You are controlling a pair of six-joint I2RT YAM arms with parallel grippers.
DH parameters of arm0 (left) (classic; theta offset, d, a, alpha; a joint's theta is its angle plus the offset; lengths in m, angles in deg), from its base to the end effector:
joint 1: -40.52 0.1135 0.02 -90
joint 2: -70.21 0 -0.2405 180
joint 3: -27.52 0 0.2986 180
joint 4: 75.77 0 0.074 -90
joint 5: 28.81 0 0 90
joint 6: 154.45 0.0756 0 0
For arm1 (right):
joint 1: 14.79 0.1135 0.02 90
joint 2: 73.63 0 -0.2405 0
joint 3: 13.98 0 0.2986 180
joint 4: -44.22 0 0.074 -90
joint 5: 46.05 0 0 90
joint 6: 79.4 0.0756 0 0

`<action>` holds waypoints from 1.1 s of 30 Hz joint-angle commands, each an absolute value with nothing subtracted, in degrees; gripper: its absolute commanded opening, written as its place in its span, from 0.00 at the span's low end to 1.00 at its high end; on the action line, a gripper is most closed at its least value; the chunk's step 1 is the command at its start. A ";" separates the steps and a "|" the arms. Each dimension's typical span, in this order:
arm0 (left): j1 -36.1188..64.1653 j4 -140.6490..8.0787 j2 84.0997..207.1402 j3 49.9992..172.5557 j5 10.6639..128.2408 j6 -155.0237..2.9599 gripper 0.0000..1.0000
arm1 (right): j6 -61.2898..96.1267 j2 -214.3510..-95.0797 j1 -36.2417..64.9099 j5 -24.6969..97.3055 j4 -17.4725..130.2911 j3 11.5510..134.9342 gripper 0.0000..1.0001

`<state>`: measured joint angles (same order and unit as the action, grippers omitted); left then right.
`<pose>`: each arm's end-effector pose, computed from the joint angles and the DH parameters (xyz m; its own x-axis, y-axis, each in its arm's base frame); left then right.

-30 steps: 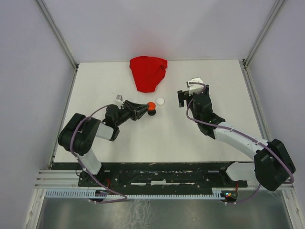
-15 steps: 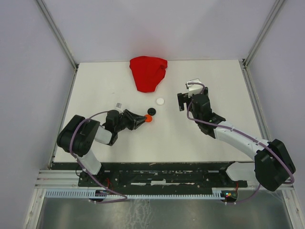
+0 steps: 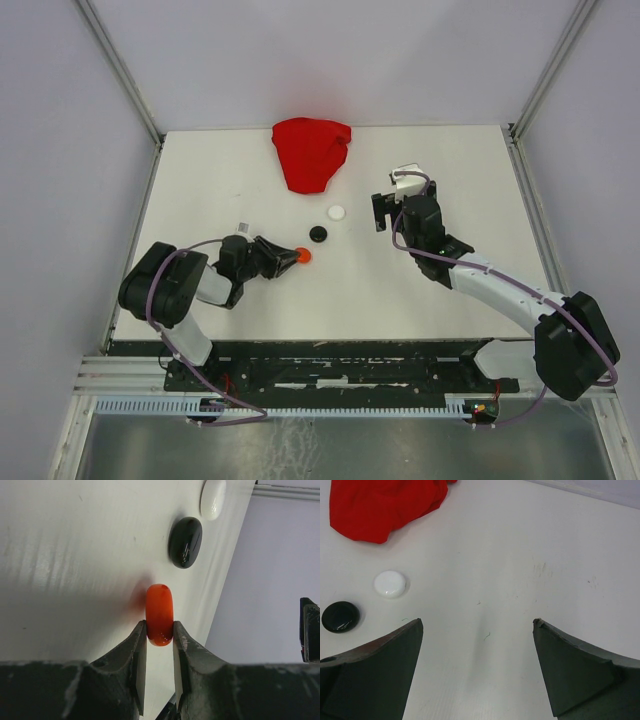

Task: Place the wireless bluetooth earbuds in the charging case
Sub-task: Place the charging case at the center of the board.

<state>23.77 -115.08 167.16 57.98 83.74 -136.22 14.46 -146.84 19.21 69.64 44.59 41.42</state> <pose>0.2752 -0.1131 0.0127 -0.6999 -0.7054 -0.1119 -0.2300 0.3709 -0.8997 0.3249 0.1796 0.2081 -0.2690 -0.1083 -0.9570 -0.1447 0.9869 -0.0710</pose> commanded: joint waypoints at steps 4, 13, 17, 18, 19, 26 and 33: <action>24.59 -115.34 165.36 56.93 82.54 -132.83 0.03 | 15.34 -147.33 18.98 69.48 43.91 44.14 0.99; 25.18 -113.49 164.06 56.06 81.85 -131.68 0.03 | 15.53 -147.70 18.87 69.00 44.26 44.45 0.99; 25.48 -112.76 164.24 56.14 82.31 -131.33 0.07 | 15.52 -147.80 18.87 68.91 44.28 44.45 0.99; 25.56 -112.66 164.33 56.16 82.37 -131.25 0.09 | 15.51 -147.76 18.95 68.84 44.23 44.52 0.99; 25.62 -112.43 164.39 56.16 82.45 -131.23 0.13 | 15.55 -147.80 18.90 68.82 44.29 44.54 0.99; 25.95 -109.95 163.55 56.31 82.22 -130.33 0.32 | 15.57 -148.06 18.87 68.40 44.37 44.70 0.99; 26.55 -107.51 162.26 56.24 81.80 -129.19 0.46 | 15.61 -148.58 18.84 68.13 44.37 44.85 0.99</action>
<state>26.15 -109.44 164.17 56.47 83.32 -133.14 14.92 -148.37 19.21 68.39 45.25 42.08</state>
